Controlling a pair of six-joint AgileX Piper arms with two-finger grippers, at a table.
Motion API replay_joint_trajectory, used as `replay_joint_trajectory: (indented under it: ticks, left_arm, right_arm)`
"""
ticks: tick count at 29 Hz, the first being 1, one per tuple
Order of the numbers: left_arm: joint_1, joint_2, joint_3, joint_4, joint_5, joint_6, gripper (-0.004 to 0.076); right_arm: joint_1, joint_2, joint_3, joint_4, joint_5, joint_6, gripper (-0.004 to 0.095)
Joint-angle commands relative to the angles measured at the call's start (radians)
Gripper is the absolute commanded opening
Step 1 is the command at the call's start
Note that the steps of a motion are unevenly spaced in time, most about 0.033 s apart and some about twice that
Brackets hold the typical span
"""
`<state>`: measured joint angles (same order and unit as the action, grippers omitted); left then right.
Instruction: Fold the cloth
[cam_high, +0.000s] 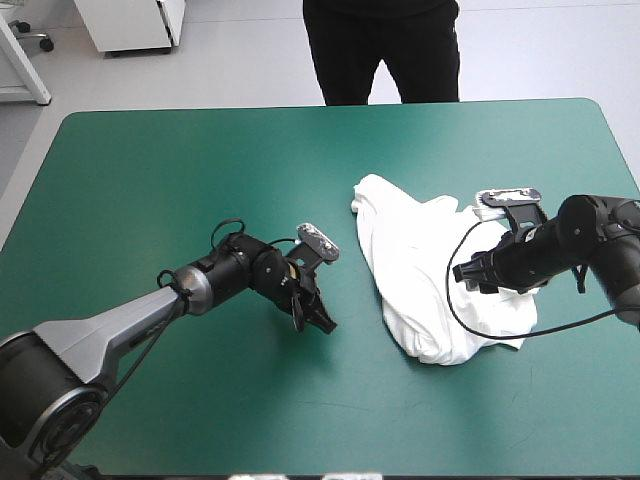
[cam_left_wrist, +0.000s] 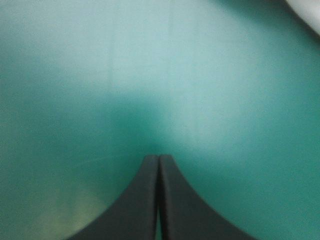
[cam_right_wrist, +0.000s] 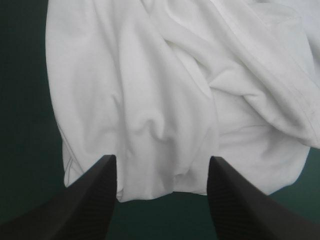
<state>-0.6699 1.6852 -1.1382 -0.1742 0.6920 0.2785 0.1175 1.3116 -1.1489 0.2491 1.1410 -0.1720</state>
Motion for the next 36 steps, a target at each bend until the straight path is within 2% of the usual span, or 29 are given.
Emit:
replay_joint_trajectory:
  ticks: [1, 7, 14, 19, 26, 30, 33, 36]
  left_arm:
    - [0.062, -0.107, -0.026, 0.007, 0.002, -0.041, -0.0009]
    - [0.186, -0.22, -0.026, 0.037, 0.079, -0.055, -0.0009]
    - [0.291, -0.364, -0.026, 0.041, 0.221, -0.053, -0.0009]
    - [0.303, -0.485, -0.026, 0.09, 0.286, -0.053, -0.0009]
    - [0.303, -0.678, -0.026, 0.147, 0.451, -0.112, -0.0009]
    - [0.303, -0.757, -0.026, 0.162, 0.465, -0.131, -0.0009]
    - [0.303, -0.793, -0.026, 0.174, 0.479, -0.137, -0.0009]
    - [0.303, -0.808, -0.026, 0.174, 0.507, -0.145, -0.0009]
  right_arm:
    - [0.003, -0.025, -0.033, 0.019, -0.014, -0.007, 0.0509]
    - [0.003, -0.025, -0.033, 0.023, -0.014, -0.007, 0.0509]
    - [0.003, -0.025, -0.033, 0.023, -0.012, -0.007, 0.0509]
    - [0.003, -0.025, -0.033, 0.023, -0.01, -0.007, 0.0509]
    - [0.003, -0.025, -0.033, 0.02, -0.028, -0.007, 0.051]
    - [0.003, -0.025, -0.033, 0.019, -0.098, -0.013, 0.0561]
    - [0.003, -0.013, -0.034, 0.025, -0.097, -0.088, 0.0655]
    - [0.003, 0.038, -0.034, 0.008, -0.104, -0.081, 0.0681]
